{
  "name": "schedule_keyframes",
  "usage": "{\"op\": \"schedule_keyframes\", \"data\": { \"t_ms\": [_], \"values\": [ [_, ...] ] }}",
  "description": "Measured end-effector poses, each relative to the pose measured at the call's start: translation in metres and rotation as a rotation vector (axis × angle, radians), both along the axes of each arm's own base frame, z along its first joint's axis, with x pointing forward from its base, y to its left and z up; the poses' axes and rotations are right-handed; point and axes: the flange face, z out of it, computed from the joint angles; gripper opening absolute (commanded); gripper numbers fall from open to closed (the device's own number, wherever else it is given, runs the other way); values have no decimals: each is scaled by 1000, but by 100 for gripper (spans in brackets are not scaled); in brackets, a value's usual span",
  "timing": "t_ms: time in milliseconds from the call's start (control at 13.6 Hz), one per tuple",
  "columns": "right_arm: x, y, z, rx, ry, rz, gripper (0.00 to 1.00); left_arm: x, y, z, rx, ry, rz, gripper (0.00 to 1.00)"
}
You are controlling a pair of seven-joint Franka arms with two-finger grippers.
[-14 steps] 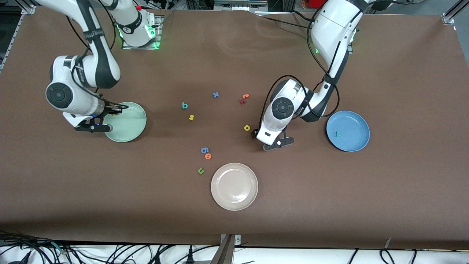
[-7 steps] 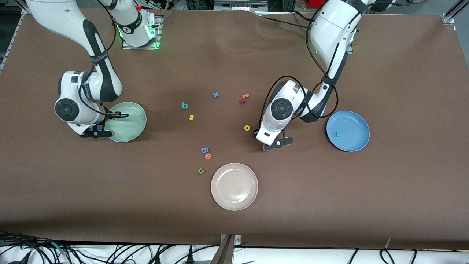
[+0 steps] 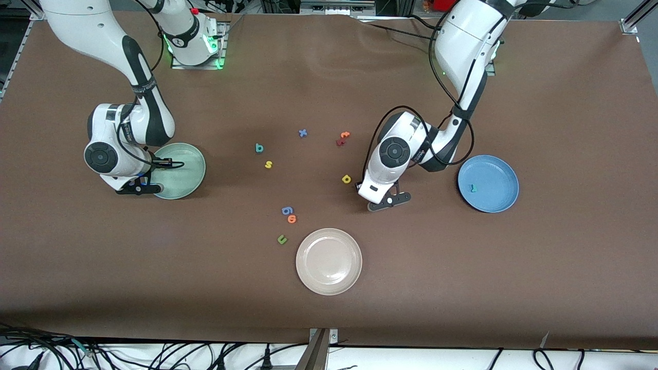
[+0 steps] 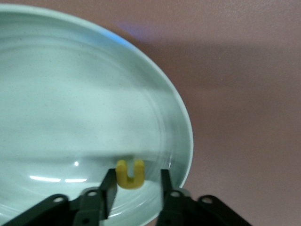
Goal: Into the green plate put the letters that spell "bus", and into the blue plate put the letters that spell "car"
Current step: 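Drop yellow u on the green plate while the left gripper reaches teal c, then put teal c on the blue plate while the right gripper reaches yellow s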
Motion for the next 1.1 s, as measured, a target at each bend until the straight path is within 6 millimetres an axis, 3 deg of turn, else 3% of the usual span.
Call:
{"op": "schedule_keyframes", "data": {
  "t_ms": [220, 514, 661, 808, 955, 1102],
  "values": [
    [11, 5, 21, 19, -3, -18, 94, 0, 0, 0, 0, 0, -1, 9],
    [36, 22, 86, 92, 57, -84, 94, 11, 16, 9, 20, 29, -49, 8],
    [39, 37, 103, 124, 58, -136, 94, 27, 46, 28, 29, 67, -106, 8],
    [39, 65, 109, 115, 51, -191, 94, 43, 90, 48, 26, 105, -165, 8],
    [34, 109, 112, 92, 45, -248, 94, 54, 133, 65, 23, 123, -219, 6],
    [24, 160, 112, 66, 36, -304, 93, 49, 168, 77, 60, 121, -266, 5]
  ]
}}
